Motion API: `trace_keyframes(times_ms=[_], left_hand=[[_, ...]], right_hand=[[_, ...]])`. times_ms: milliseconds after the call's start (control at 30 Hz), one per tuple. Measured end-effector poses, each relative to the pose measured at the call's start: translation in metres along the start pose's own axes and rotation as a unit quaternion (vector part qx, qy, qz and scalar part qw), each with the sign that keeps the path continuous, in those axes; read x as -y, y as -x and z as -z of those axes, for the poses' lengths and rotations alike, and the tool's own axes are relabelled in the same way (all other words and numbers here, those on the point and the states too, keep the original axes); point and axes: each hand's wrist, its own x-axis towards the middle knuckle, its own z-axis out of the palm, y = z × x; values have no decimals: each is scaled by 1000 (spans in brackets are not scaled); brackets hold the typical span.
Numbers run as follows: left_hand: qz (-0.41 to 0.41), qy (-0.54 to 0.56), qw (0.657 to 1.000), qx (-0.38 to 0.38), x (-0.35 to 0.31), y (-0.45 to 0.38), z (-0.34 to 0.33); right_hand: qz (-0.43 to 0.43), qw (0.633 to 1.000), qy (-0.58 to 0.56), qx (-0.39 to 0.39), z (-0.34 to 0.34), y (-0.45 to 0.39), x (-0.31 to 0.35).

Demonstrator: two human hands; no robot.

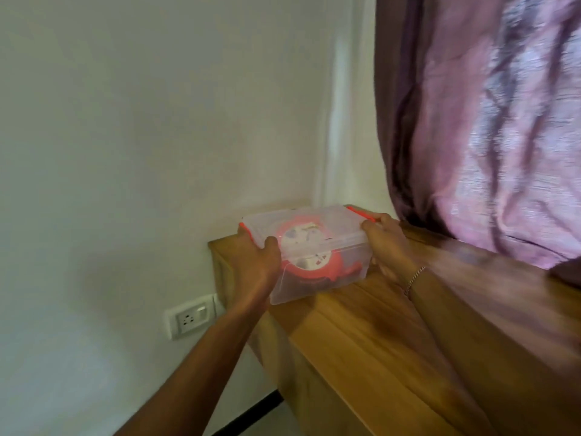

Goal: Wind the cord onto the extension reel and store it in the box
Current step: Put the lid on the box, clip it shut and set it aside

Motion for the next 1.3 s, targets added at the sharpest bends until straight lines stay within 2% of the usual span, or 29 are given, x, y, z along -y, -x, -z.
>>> trace_keyframes(times_ms=[133, 233, 367, 467, 633, 933, 1033, 1100, 1167, 1200, 1233, 1300], left_hand=[[1, -29, 997, -65, 14, -31, 7], [30, -23, 997, -68, 23, -56, 17], [101, 55, 989, -88, 19, -81, 34], [142, 140, 977, -73, 22, -96, 42], [157, 189, 966, -82, 26, -110, 43], [134, 164, 970, -121, 44, -115, 32], [113, 108, 979, -134, 43, -116, 31], [79, -33, 980, -178, 39, -114, 30], [15, -214, 950, -225, 31, -109, 25], [-24, -264, 935, -236, 26, -106, 20], [-64, -291, 925, -238, 21, -104, 14], [-142, -307, 920, -195, 10, -89, -9]], right_hand=[[-17, 999, -5, 37, -48, -43, -11], [-14, 998, -21, 63, -79, -59, -7], [-12, 997, -15, 80, -110, -74, -3], [8, 996, 10, 83, -125, -86, -3], [25, 995, 2, 97, -141, -101, -4], [20, 994, 6, 108, -151, -105, -11], [31, 993, 59, 100, -149, -98, -6], [19, 994, 70, 80, -143, -92, -6], [29, 995, 87, 43, -127, -82, -4], [46, 994, 99, 29, -116, -79, -3], [66, 991, 113, 22, -104, -74, 0], [107, 983, 151, 4, -69, -65, 7]])
